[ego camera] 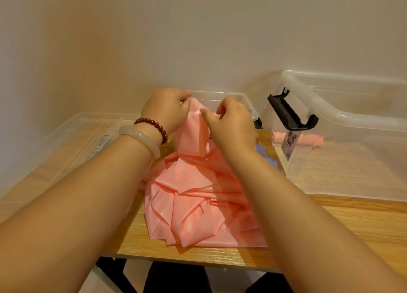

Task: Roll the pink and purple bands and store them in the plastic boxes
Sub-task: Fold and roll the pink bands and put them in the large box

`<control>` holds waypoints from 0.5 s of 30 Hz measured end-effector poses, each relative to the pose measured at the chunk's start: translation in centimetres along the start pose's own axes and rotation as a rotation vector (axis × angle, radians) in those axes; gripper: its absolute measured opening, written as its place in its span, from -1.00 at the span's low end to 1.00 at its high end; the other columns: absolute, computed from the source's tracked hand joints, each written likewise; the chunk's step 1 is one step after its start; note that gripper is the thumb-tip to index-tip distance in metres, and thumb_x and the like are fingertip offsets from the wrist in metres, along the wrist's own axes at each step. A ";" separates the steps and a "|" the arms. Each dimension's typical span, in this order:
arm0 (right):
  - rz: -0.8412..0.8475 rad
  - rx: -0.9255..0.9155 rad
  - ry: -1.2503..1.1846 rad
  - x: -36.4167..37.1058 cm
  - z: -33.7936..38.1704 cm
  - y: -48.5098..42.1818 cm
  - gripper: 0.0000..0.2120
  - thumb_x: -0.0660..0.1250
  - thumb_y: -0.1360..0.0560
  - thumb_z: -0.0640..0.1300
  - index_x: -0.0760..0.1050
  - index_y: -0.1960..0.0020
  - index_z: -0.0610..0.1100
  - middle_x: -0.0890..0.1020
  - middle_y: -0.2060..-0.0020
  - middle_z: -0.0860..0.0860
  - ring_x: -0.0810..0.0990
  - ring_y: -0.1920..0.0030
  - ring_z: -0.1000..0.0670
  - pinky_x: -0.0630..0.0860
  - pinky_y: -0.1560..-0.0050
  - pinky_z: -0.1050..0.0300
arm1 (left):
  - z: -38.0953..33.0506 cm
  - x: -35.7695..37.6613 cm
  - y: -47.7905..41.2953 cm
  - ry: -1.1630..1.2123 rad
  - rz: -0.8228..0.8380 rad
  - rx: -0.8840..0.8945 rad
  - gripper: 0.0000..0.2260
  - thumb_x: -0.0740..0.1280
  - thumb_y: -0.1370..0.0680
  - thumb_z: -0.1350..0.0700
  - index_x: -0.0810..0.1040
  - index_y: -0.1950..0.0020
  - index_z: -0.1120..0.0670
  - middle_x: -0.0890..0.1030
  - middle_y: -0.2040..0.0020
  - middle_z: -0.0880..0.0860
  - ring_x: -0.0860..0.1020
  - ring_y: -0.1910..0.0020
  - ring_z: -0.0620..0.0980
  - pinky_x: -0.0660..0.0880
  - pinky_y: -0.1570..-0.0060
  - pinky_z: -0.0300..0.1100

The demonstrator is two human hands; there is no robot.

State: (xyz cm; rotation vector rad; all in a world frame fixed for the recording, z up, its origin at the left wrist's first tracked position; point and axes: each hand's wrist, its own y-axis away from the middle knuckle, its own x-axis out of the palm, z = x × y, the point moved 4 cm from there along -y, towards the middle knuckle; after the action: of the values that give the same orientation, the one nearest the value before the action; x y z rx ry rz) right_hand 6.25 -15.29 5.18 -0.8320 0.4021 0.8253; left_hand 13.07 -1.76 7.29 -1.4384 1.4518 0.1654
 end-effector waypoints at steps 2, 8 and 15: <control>0.005 -0.044 0.065 0.7 0.3 0.6 -0.64 0.35 -0.51 0.18 0.40 0.07 -0.12 0.53 0.06 -0.07 0.50 0.04 -0.13 0.34 0.16 0.02 | 0.3 0.3 0.7 0.010 -0.016 0.028 -0.73 0.24 -0.61 0.13 0.59 -0.27 0.08 0.61 -0.22 0.07 0.52 -0.24 0.06 0.41 -0.21 -0.13; 0.024 -0.077 0.058 1.8 0.2 1.1 -0.79 0.29 -0.58 -0.05 0.55 -0.05 -0.20 0.55 -0.03 -0.14 0.50 -0.04 -0.18 0.25 0.15 0.08 | 1.3 0.7 2.3 0.033 -0.061 0.134 -0.79 0.27 -0.60 0.12 0.66 -0.11 0.13 0.67 -0.03 0.10 0.56 -0.07 0.10 0.39 -0.06 -0.16; -0.145 0.139 -0.225 -0.7 -2.6 1.8 -0.77 0.18 -0.61 -0.18 0.57 0.11 -0.21 0.58 0.19 -0.08 0.47 0.13 -0.06 0.21 0.21 0.11 | 2.3 1.2 2.3 0.029 -0.022 0.150 -0.79 0.32 -0.59 0.03 0.67 -0.12 0.06 0.67 -0.02 0.04 0.52 -0.12 0.09 0.42 -0.16 -0.03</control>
State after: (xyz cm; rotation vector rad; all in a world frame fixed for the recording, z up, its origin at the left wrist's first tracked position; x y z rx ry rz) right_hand 4.36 -16.94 3.14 -0.6232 0.1953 0.7381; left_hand 12.77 -0.31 4.13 -1.3386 1.4403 0.0210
